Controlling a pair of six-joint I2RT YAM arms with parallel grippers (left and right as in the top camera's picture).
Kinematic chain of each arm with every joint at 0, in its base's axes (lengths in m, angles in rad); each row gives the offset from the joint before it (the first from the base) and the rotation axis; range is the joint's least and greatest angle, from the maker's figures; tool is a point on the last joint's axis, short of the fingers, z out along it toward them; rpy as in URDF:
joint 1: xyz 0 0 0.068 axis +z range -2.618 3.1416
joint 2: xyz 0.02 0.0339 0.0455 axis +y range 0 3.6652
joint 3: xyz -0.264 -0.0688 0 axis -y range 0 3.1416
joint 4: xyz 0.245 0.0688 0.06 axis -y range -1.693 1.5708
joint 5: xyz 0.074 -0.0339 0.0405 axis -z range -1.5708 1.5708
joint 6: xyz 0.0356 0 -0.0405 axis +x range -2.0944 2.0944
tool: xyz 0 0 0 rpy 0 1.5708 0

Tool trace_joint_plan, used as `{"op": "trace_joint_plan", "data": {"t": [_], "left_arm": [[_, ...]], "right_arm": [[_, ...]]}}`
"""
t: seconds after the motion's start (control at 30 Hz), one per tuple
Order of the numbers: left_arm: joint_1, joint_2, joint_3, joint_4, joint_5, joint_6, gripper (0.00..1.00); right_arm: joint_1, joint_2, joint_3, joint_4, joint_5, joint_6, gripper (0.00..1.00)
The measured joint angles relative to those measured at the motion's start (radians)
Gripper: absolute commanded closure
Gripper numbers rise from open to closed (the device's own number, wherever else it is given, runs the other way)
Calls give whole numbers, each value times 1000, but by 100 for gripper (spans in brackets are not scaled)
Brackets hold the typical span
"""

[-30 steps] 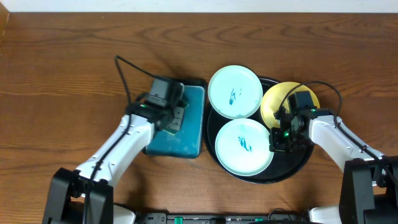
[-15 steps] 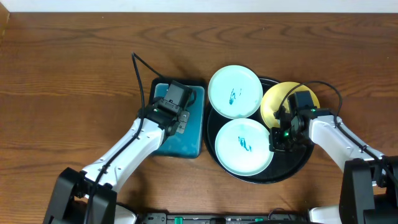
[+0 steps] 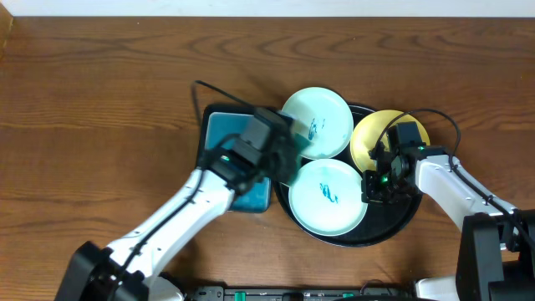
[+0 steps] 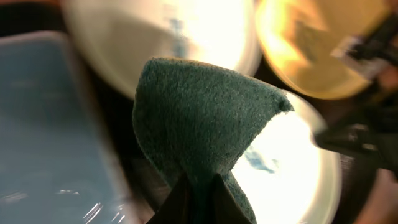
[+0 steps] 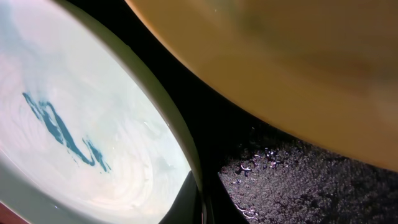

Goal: Clean dirty plates on tray and stack at the side
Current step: 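Scrub the front mint plate surface with the sponge in the left gripper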

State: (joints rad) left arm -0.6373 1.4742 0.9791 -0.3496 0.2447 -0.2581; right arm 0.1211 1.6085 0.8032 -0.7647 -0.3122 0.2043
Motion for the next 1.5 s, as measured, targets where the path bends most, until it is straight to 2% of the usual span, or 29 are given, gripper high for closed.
{"op": "trace_joint_plan", "data": {"t": [0.3, 0.67, 1.07, 1.33, 1.5], "left_arm": [[-184, 166, 0, 182, 20, -157, 92], [-276, 322, 0, 270, 13, -211, 92], [-272, 336, 48, 124, -223, -217, 92], [-253, 292, 64, 12, -290, -216, 92], [-248, 205, 66, 30, -240, -217, 93]], "right_arm": [[0, 0, 0, -3, -3, 1, 99], [0, 0, 0, -9, -3, 2, 99], [5, 3, 0, -12, -14, 5, 99], [4, 3, 0, -13, -18, 5, 99], [4, 3, 0, -19, -16, 7, 99]]}}
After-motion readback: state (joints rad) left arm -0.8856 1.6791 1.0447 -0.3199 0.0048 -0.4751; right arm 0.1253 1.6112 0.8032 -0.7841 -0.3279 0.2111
